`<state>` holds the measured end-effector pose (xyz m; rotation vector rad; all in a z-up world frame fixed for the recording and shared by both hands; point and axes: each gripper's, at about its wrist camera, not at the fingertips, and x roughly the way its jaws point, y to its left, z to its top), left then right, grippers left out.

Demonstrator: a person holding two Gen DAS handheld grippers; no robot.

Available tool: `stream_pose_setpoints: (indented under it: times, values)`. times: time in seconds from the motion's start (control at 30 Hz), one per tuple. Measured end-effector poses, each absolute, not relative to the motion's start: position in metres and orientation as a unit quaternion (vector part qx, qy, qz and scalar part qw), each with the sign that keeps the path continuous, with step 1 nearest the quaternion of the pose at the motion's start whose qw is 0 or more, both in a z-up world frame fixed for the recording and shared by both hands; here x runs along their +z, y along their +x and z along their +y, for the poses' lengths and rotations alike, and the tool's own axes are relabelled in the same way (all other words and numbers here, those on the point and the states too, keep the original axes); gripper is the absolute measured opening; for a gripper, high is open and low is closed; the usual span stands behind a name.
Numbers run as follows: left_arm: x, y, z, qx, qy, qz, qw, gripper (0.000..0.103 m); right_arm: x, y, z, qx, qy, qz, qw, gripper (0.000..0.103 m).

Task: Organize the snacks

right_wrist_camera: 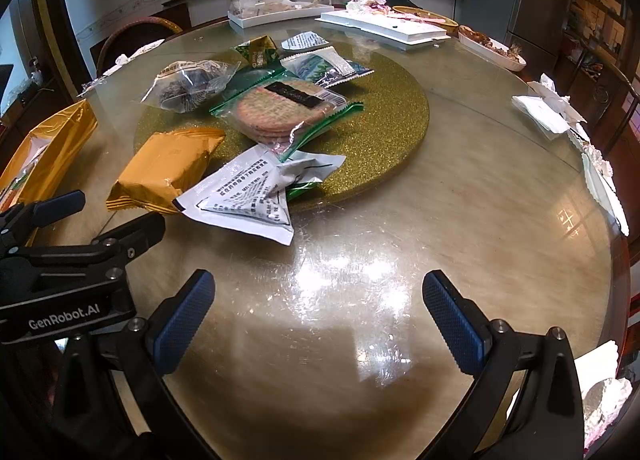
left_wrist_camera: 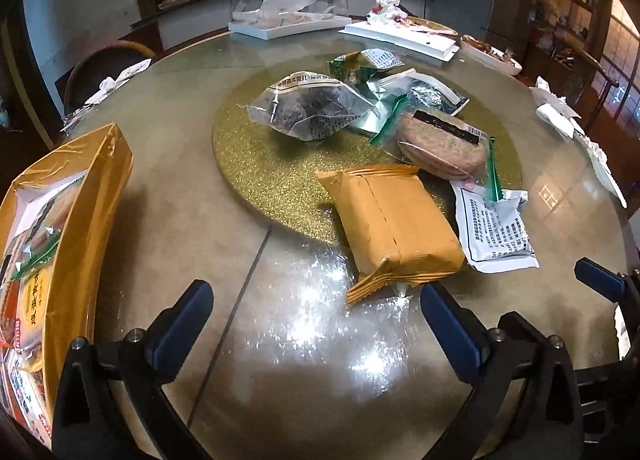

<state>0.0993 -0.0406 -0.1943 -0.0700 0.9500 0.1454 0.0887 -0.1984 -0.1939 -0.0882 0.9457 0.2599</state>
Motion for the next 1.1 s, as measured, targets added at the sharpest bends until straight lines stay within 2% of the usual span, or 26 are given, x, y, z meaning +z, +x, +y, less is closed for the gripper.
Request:
stream_pose_setpoints:
  times: [1.1]
  values:
    - [-0.1937,0.1007,-0.0418,0.064,-0.031,0.458,0.886,0.103,-0.194,0.0887,-0.1984,0.125,-0.042,0.454,0.881,0.103]
